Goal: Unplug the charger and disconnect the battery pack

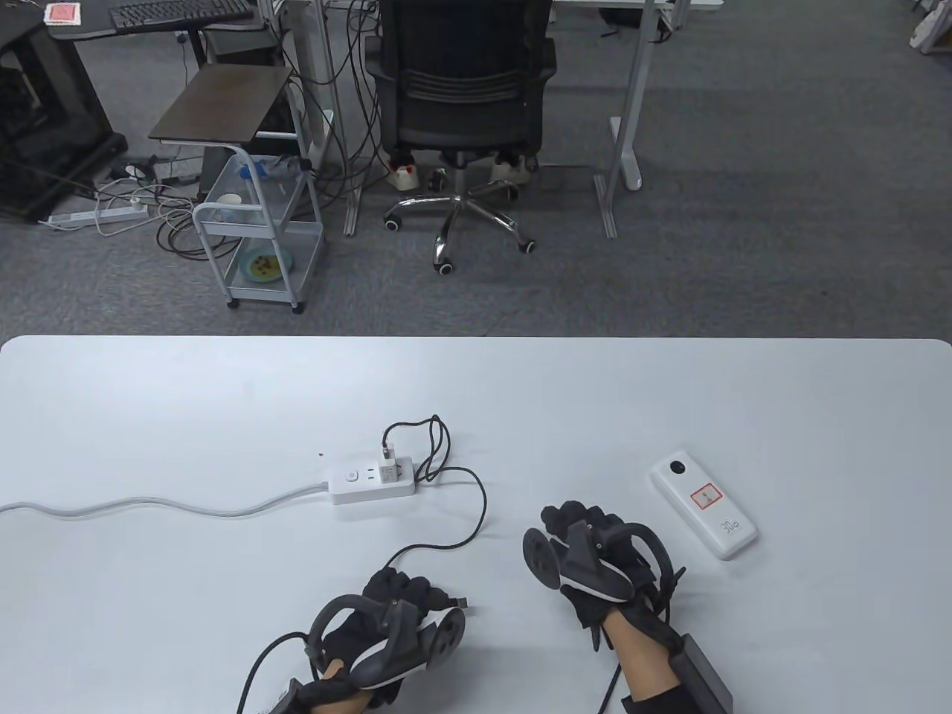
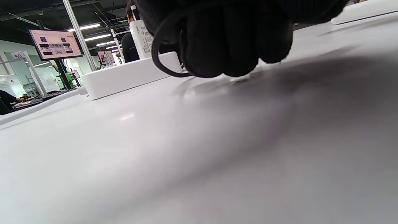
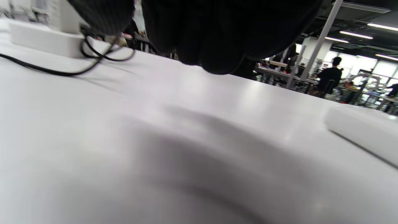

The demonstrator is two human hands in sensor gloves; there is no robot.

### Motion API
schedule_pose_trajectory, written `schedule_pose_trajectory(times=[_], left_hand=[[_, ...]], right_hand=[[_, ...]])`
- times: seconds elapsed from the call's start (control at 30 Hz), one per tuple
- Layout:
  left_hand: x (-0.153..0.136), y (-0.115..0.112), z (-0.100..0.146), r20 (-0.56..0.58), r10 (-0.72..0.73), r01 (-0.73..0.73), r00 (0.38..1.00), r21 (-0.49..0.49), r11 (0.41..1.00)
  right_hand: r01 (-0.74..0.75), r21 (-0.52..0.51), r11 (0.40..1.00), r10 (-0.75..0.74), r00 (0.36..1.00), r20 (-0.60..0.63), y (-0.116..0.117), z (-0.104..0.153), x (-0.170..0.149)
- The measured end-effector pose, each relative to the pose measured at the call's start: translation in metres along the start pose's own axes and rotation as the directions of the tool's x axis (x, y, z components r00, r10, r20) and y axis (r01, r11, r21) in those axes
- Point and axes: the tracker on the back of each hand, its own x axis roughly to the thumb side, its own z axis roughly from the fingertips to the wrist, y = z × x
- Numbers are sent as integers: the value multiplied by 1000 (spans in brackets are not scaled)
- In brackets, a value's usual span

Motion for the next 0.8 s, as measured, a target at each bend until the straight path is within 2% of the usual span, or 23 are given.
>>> schedule_pose_trajectory(times=[0.17, 0.3, 0.6, 0.8], left_hand=[[-3, 2, 1, -7, 3, -3, 1000, 49, 999], [-8, 5, 1, -19, 28, -26, 999, 67, 997], [-14, 8, 1, -38, 47, -43, 998, 84, 995], [-11, 9, 1, -34, 64, -61, 997, 86, 994]], right_hand=[[-83, -31, 996, 85, 996, 42, 4, 11, 17], [-99, 37, 994, 95, 992, 88, 15, 11, 23], [-68, 134, 989, 31, 965, 262, 12, 14, 34], [-24, 93, 995, -5, 957, 291, 4, 17, 35]])
